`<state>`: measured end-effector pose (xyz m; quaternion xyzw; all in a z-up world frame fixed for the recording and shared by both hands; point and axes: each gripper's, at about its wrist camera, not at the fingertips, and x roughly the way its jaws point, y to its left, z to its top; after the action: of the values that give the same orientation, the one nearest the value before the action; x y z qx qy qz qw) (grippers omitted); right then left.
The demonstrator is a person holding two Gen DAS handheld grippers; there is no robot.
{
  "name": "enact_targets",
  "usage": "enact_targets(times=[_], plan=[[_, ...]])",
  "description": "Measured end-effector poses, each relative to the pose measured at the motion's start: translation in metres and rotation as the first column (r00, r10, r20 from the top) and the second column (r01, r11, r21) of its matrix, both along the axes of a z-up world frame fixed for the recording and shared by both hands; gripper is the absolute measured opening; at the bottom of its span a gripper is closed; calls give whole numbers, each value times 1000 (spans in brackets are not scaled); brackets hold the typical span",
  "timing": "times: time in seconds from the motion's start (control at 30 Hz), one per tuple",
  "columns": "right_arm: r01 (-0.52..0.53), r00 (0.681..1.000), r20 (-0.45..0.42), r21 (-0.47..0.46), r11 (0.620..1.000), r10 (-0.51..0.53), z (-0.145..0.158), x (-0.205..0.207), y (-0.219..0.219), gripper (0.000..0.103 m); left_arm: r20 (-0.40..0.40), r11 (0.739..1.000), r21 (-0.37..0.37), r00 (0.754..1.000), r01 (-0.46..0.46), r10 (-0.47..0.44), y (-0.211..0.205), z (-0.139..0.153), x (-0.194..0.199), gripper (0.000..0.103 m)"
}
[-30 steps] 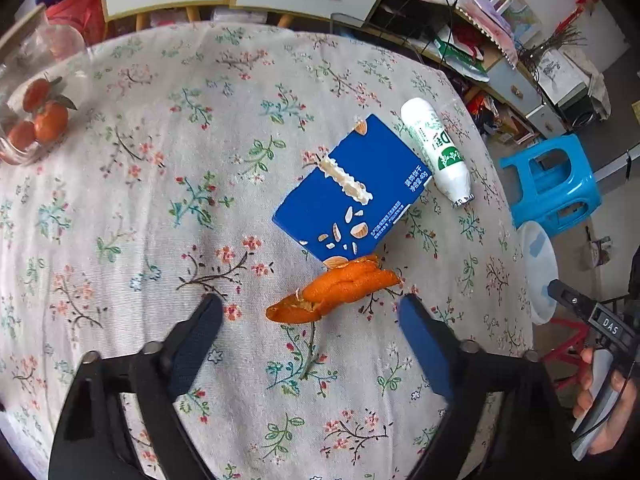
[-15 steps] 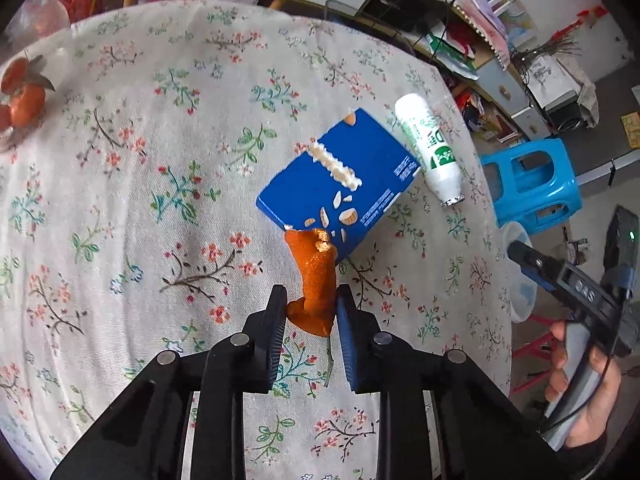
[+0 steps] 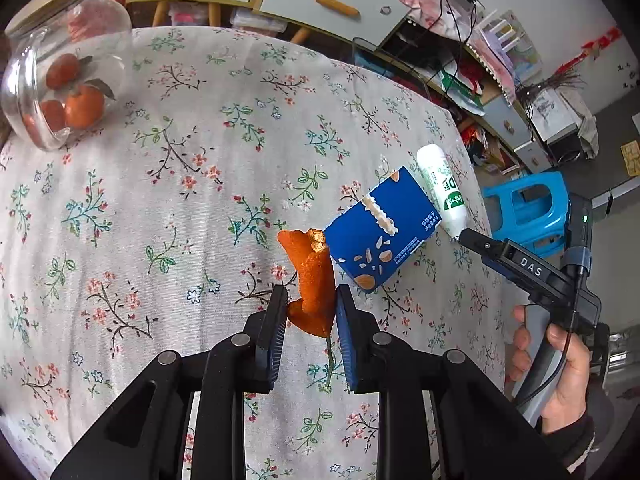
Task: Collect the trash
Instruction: 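Grasp the orange peel with the left gripper while the right grasps the second white bottle, then carry the peel and bottle over the wastebasket and release both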
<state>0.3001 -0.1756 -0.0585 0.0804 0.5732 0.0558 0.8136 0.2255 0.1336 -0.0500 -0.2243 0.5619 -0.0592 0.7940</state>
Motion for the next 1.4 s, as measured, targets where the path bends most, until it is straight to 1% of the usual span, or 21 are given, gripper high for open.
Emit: enact_targets(times=[0.1, 0.17, 0.2, 0.23, 0.27, 0.3, 0.33, 0.37, 0.4, 0.53, 0.63, 0.8, 0.93, 1.23, 1.4], plan=[[-13, 1000, -1, -3, 1000, 13, -6, 4, 8, 82, -1, 1000, -5, 1000, -3, 3, 0, 0, -1, 26], [-29, 1000, 4, -12, 1000, 29, -9, 7, 14, 73, 1, 1000, -3, 1000, -3, 3, -2, 0, -1, 26], [-37, 999, 9, -17, 999, 37, -10, 7, 16, 71, 3, 1000, -1, 1000, -3, 3, -2, 1, -1, 26], [-51, 998, 20, -23, 998, 52, -11, 8, 19, 65, 4, 1000, 2, 1000, -4, 4, -2, 1, -1, 26], [-62, 998, 29, -28, 998, 62, -12, 8, 21, 57, 6, 1000, 4, 1000, -6, 6, -3, 1, -2, 26], [-78, 996, 37, -38, 996, 79, -13, 8, 25, 51, 8, 1000, 8, 1000, -8, 8, -3, 2, -3, 26], [-94, 995, 37, -48, 994, 95, -15, 7, 28, 39, 11, 1000, 11, 1000, -9, 9, -3, 3, -4, 26], [-108, 993, 36, -56, 993, 110, -15, 7, 30, 31, 14, 1000, 15, 1000, -9, 9, -4, 4, -4, 26], [-123, 991, 36, -67, 990, 126, -15, 5, 33, 29, 17, 1000, 18, 1000, -9, 8, -4, 5, -5, 26], [-147, 987, 44, -82, 986, 151, -9, -2, 35, 29, 32, 1000, 23, 999, -2, 1, -6, 10, -10, 26], [-144, 988, 43, -81, 986, 148, -1, -8, 32, 29, 45, 1000, 26, 999, 0, -1, -9, 14, -14, 26], [-122, 992, 40, -28, 992, 123, 14, -21, 17, 29, 70, 1000, 25, 998, 1, -3, -13, 22, -22, 26], [-111, 992, 67, 2, 994, 111, 31, -32, 6, 29, 93, 999, 35, 996, -3, -1, -17, 30, -29, 26], [-117, 986, 125, 22, 993, 114, 62, -62, -19, 29, 123, 999, 45, 992, 15, -20, -34, 40, -35, 26], [-96, 986, 139, 22, 995, 92, 72, -74, -40, 29, 146, 998, 45, 988, 33, -40, -46, 46, -37, 26]])
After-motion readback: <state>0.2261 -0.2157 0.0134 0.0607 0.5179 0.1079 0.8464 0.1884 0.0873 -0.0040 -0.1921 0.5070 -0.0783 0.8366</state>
